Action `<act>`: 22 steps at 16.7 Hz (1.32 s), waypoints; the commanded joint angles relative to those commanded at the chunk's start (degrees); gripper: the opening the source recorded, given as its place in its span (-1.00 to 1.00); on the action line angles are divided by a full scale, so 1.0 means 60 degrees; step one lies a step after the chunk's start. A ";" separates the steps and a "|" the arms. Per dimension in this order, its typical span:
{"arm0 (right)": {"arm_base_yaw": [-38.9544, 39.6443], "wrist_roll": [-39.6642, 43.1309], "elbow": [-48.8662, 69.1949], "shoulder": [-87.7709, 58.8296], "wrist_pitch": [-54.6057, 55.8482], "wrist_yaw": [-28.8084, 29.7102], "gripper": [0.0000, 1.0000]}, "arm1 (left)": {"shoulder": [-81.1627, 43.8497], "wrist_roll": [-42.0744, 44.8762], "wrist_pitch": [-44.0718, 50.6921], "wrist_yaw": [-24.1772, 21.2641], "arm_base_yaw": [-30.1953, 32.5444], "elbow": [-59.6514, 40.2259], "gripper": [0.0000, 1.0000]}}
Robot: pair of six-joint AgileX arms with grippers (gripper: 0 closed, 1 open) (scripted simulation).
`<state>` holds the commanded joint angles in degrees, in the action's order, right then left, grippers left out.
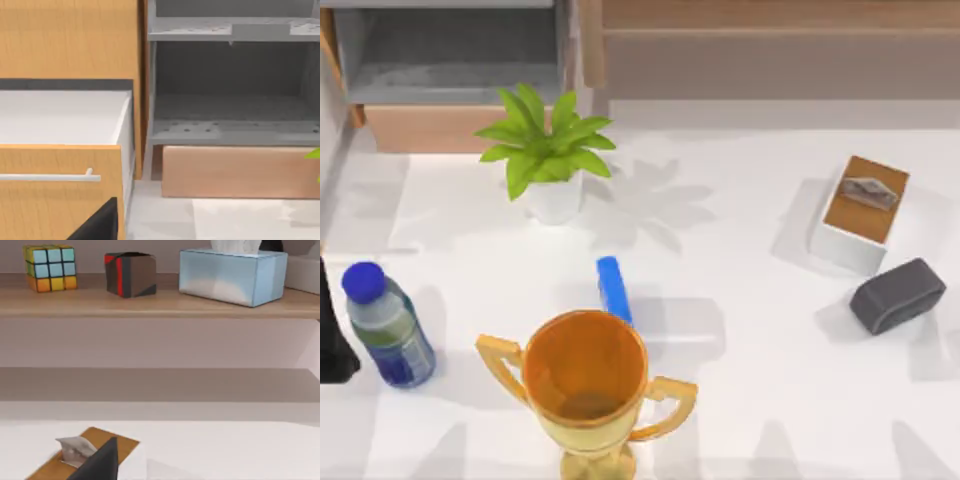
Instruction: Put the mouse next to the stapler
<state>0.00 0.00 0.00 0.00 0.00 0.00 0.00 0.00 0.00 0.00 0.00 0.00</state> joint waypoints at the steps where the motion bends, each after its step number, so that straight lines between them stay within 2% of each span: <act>1: 0.0000 0.0000 0.0000 0.0000 0.0000 0.0000 1.00 | 0.0000 0.0000 0.0000 0.0000 0.0000 0.0000 1.00; 5: 0.0000 0.0000 0.0000 0.0000 0.0000 0.0000 1.00 | -0.0574 0.0049 0.0391 -0.0014 -0.0055 -0.0567 1.00; 9: 0.0000 0.0000 0.0000 0.0000 0.0000 0.0000 1.00 | -0.2738 0.0207 0.1713 -0.0046 -0.0335 -0.2706 1.00; 14: 0.0000 0.0000 0.0000 0.0000 0.0000 0.0000 1.00 | -0.7433 0.0489 0.4251 -0.0074 -0.1040 -0.7258 1.00; 22: 0.0000 0.0000 0.0000 0.0000 0.0000 0.0000 1.00 | -1.6676 0.1012 0.8964 -0.0122 -0.2351 -1.6115 1.00</act>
<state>0.00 0.00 0.00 0.00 0.00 0.00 -100.06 6.07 53.78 -0.73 -14.10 -96.69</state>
